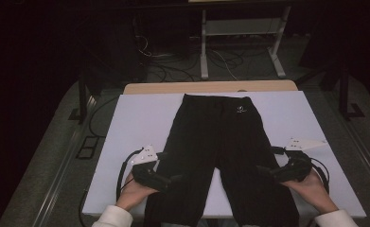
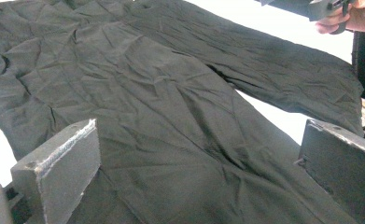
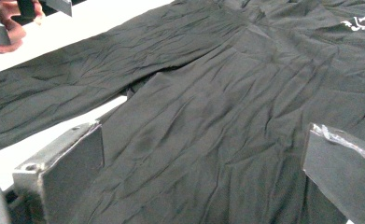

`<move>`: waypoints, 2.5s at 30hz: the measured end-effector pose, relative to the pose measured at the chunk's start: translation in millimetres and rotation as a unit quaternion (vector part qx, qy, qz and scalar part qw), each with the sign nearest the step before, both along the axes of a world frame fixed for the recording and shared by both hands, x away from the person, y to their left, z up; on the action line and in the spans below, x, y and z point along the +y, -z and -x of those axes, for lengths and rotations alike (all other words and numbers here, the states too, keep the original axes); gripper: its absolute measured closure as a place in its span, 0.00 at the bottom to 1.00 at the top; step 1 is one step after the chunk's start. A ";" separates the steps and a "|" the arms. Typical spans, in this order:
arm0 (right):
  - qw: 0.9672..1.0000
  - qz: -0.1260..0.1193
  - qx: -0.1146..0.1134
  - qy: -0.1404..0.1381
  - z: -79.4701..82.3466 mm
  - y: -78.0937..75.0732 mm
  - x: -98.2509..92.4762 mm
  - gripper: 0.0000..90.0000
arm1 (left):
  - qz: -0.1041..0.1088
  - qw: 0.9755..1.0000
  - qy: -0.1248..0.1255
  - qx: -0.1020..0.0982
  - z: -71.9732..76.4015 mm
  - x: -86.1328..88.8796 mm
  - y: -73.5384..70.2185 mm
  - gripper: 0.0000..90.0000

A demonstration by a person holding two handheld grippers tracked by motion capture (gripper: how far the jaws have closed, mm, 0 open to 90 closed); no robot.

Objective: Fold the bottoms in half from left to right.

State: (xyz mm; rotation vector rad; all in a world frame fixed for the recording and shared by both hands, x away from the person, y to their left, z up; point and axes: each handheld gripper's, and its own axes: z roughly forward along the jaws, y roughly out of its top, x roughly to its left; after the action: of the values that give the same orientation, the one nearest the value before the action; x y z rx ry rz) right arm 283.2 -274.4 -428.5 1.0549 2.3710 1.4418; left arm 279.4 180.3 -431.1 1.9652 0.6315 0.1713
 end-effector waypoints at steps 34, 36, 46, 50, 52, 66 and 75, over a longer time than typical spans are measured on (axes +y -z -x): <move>0.999 0.012 -0.005 0.036 -3.9 -22.7 6.1 0.00 | -0.001 1.000 -0.024 0.003 -0.5 3.7 1.2 0.00; 0.999 0.011 -0.005 0.036 -7.4 -26.7 7.9 0.00 | -0.001 1.000 -0.024 0.004 -0.5 3.6 1.2 0.00; 0.999 0.015 -0.003 0.029 -25.4 -43.3 19.0 0.00 | 0.001 1.000 -0.026 0.003 -0.6 4.3 1.0 0.00; 0.999 0.018 -0.002 0.027 -30.5 -47.0 22.8 0.00 | 0.001 1.000 -0.026 0.003 -0.7 4.4 1.0 0.00; 0.999 0.021 -0.003 0.026 -32.4 -48.4 24.8 0.00 | 0.001 1.000 -0.026 0.004 -0.7 4.4 1.0 0.00; 1.000 0.021 -0.004 0.021 -46.6 -57.2 34.9 0.00 | 0.001 1.000 -0.027 0.005 -1.0 4.5 1.2 0.00; 0.999 0.025 -0.005 0.020 -55.6 -60.4 40.4 0.00 | 0.001 1.000 -0.026 0.005 -1.2 4.6 1.2 0.00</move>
State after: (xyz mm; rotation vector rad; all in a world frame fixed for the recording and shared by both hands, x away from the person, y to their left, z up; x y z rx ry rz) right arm 338.8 -234.0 -368.1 1.0736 2.3525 1.3637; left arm 280.6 184.9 -432.3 1.9486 0.6898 0.1936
